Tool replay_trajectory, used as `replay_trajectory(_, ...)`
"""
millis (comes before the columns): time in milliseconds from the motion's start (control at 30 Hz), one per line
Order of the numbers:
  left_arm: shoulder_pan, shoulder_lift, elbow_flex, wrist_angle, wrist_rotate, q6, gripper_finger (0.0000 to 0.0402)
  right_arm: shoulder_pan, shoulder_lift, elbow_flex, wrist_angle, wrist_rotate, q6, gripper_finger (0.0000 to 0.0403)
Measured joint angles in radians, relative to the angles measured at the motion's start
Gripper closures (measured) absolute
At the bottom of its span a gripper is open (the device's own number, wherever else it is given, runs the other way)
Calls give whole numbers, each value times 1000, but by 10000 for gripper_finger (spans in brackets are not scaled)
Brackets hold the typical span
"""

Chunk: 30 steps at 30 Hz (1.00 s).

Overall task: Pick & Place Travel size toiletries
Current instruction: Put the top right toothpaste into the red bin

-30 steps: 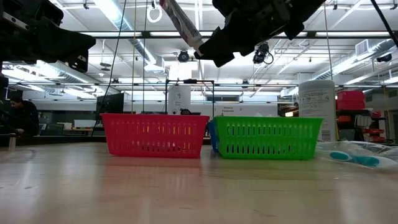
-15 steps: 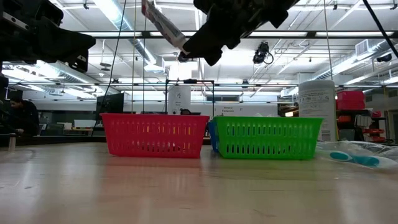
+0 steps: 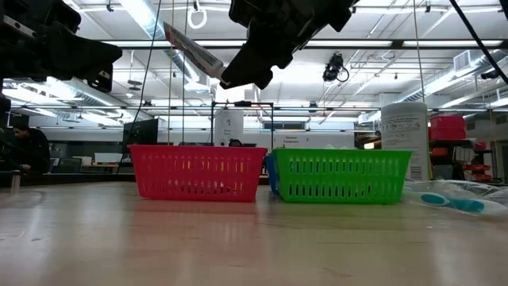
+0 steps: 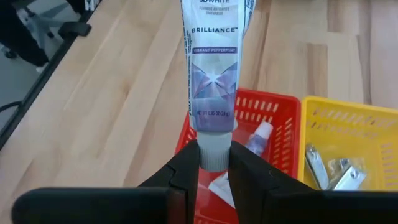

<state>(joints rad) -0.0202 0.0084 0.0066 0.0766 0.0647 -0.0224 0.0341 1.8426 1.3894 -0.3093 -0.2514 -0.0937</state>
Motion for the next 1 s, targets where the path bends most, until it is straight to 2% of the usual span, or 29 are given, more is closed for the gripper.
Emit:
replay_trajectory(233,0,0,0,-2,0,0,369,0,16,8,3,59,-9,325)
replay_trajectory(1000,0,0,0,-4,0,0,369,0,170,8,0,60,-11,325)
